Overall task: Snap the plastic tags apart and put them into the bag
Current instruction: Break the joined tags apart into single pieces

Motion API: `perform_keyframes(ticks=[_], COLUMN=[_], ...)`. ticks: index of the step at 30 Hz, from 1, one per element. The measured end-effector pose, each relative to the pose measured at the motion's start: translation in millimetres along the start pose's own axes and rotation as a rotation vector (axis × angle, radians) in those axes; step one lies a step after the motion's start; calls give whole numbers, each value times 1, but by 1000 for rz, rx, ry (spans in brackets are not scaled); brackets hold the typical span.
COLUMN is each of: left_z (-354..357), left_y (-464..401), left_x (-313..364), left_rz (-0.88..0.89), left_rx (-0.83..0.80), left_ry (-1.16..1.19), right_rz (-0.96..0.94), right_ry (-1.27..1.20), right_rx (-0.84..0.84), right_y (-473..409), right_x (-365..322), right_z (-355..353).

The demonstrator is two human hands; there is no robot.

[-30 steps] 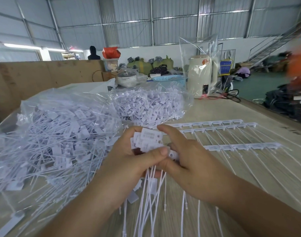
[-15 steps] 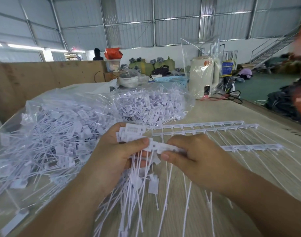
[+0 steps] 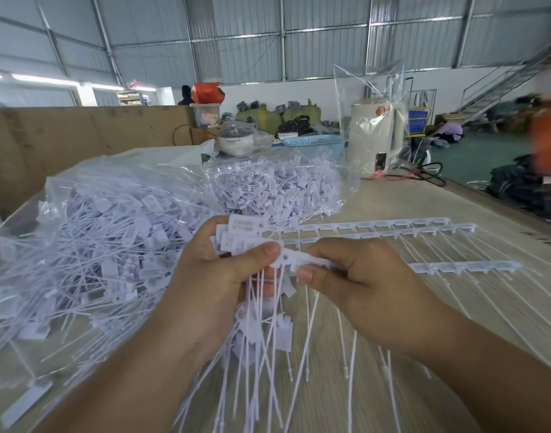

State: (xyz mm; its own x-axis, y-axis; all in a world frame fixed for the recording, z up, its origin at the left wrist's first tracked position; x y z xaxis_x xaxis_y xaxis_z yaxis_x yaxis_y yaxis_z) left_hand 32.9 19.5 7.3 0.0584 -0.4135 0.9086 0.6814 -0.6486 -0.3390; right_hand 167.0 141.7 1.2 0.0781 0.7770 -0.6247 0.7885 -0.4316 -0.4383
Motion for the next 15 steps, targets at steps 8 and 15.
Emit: perform_keyframes(ticks=[8,15], left_z=[9,19], left_y=[7,9], left_x=[4,7], left_rz=[-52,-81], left_rx=[45,79], left_ry=[125,324], right_rz=[-21,-51], right_ry=[-130,-120], right_rx=[177,325], right_y=[5,11], right_x=[-10,-16], right_z=[7,16])
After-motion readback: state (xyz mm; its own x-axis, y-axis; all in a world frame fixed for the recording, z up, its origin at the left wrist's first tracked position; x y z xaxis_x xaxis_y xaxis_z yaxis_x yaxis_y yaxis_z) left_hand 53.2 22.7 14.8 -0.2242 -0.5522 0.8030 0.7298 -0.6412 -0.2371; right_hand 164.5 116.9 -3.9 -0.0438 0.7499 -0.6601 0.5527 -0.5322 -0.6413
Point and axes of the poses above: each hand's wrist, its own y-axis away from the middle knuckle, its own z-axis out of the palm, x = y × z, the point moved 1 cm from there along -y, towards the middle knuckle, and after that the axes turned 7 degrees about z, right-handed, at the moved point
